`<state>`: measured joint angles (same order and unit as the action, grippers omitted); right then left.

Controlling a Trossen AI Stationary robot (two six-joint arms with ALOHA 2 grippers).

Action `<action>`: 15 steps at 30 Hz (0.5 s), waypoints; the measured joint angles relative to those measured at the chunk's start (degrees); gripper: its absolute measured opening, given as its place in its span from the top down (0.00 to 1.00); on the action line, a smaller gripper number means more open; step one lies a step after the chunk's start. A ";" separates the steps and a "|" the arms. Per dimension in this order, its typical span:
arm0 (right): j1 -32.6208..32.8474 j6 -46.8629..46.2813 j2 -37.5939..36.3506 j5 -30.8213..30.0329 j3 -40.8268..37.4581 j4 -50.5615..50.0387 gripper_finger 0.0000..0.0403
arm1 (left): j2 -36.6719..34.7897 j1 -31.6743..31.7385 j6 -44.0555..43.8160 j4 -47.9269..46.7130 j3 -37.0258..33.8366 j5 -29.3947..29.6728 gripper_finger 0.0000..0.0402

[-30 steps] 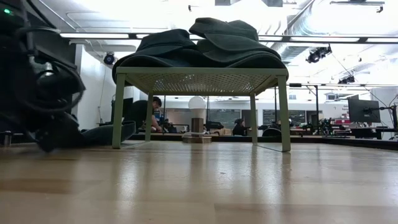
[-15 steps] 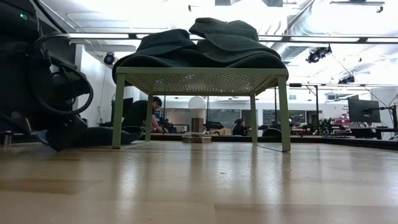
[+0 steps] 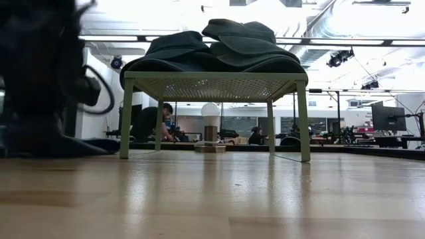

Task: Pick & Place hat
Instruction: Stack the dark blue cap on the top of the dark blue cap on the shelf

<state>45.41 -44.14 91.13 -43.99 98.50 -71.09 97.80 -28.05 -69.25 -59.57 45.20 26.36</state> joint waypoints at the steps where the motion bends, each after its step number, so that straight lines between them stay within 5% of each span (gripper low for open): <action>1: 0.00 0.00 0.00 0.00 0.00 0.00 0.56 | 0.00 -0.02 1.25 -1.91 2.16 -3.18 0.99; 5: 0.00 0.00 0.00 0.22 0.00 0.02 0.56 | 0.00 -0.65 6.73 -8.19 11.24 -15.17 0.99; 15: 0.00 0.00 0.00 0.99 0.00 0.02 0.56 | -0.04 -5.49 21.05 -9.26 32.06 -31.55 0.99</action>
<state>45.41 -44.14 91.13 -42.99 98.50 -71.07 97.76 -33.54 -48.20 -68.83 77.26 -5.19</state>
